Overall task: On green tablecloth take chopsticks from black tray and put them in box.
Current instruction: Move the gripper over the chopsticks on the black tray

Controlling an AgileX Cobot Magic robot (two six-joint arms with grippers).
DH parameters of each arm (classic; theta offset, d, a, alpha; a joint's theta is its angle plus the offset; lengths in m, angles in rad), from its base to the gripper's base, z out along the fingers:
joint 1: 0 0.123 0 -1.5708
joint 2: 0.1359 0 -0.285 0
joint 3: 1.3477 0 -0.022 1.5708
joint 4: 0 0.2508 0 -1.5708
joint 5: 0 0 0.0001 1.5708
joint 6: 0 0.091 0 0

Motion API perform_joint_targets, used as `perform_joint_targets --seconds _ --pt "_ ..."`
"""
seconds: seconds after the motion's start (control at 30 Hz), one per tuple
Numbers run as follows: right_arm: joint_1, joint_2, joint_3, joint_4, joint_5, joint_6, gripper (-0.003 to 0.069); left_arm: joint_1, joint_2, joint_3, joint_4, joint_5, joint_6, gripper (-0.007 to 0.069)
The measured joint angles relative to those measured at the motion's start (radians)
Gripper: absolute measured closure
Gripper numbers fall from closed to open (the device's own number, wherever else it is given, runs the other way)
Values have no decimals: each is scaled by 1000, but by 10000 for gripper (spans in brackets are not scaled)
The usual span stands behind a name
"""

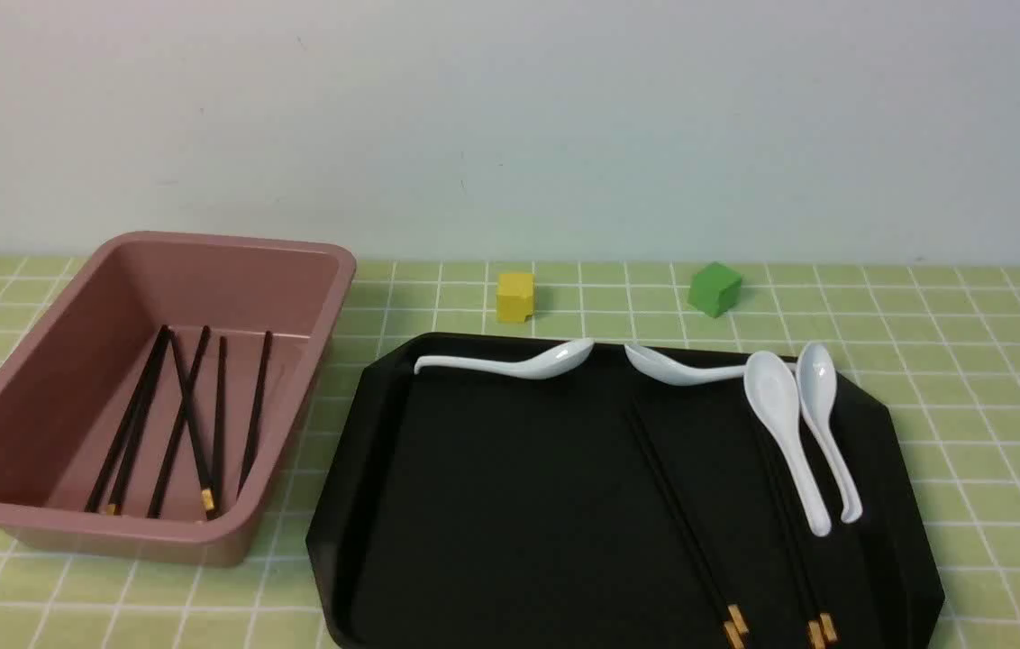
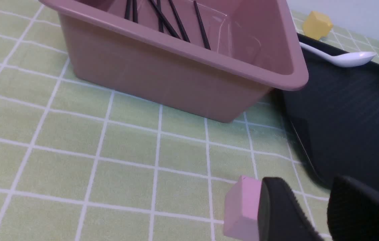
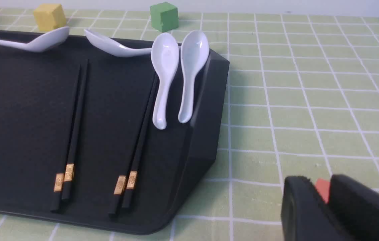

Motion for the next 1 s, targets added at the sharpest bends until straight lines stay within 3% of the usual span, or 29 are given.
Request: perform_joint_targets --seconds 1.0 --pt "0 0 -1 0 0 0 481 0 0 0 0 0 0 388"
